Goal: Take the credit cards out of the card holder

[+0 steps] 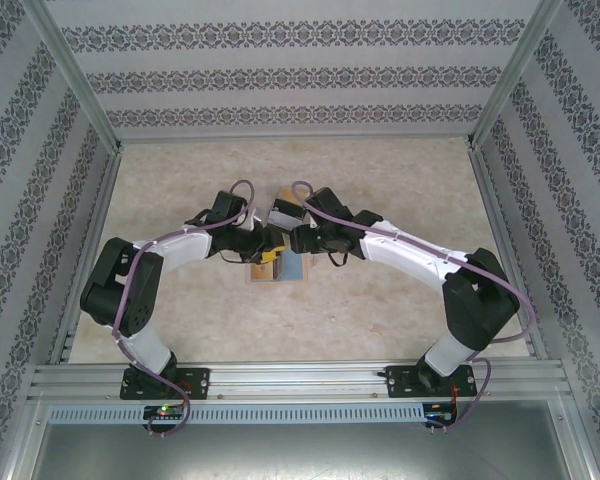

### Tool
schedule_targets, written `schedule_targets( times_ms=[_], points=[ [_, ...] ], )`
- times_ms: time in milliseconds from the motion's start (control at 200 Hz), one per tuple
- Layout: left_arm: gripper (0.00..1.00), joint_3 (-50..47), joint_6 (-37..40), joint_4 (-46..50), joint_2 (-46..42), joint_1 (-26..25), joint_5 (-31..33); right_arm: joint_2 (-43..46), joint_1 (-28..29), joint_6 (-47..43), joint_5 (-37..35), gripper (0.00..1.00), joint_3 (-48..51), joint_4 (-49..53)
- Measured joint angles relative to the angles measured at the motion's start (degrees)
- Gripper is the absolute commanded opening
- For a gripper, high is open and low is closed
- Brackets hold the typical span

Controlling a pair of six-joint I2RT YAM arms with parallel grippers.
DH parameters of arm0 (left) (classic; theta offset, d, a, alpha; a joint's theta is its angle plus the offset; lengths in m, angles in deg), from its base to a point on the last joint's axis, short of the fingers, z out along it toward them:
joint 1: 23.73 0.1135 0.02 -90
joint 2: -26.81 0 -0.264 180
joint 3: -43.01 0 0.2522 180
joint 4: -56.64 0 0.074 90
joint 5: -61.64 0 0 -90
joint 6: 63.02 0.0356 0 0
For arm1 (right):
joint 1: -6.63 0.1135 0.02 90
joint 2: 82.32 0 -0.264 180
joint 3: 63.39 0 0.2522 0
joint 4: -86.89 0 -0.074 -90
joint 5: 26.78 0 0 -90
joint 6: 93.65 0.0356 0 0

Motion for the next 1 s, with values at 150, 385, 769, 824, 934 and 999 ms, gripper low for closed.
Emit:
schedule_targets(
  times_ms=[150, 385, 769, 824, 934, 999],
  points=[
    [0.46, 0.9, -0.2, -0.1, 0.4, -0.6, 1.2, 0.2, -0.6, 0.8, 0.2, 0.52, 1.1, -0.6],
    [0.34, 1.0, 1.0, 5.0, 0.4, -0.2, 7.3, -2.8, 0.0, 0.8, 3.0, 0.35, 0.8, -2.2],
    [0.31, 1.0, 2.7, 8.2, 0.9, 0.6, 12.4, -12.2, 3.2, 0.8, 4.2, 0.28, -2.0, -0.5],
    [0.31, 1.0, 2.7, 8.3, 1.5, 0.6, 12.4, -13.3, 3.2, 0.8, 4.4, 0.28, -2.7, -0.2],
    [0.31, 1.0, 2.8, 8.2, 2.6, 0.6, 12.2, -15.5, 3.2, 0.8, 4.7, 0.28, -4.3, 0.7],
    [0.31, 1.0, 2.9, 8.2, 3.3, 0.6, 11.9, -16.2, 3.2, 0.8, 4.8, 0.28, -4.6, 1.0]
  ],
)
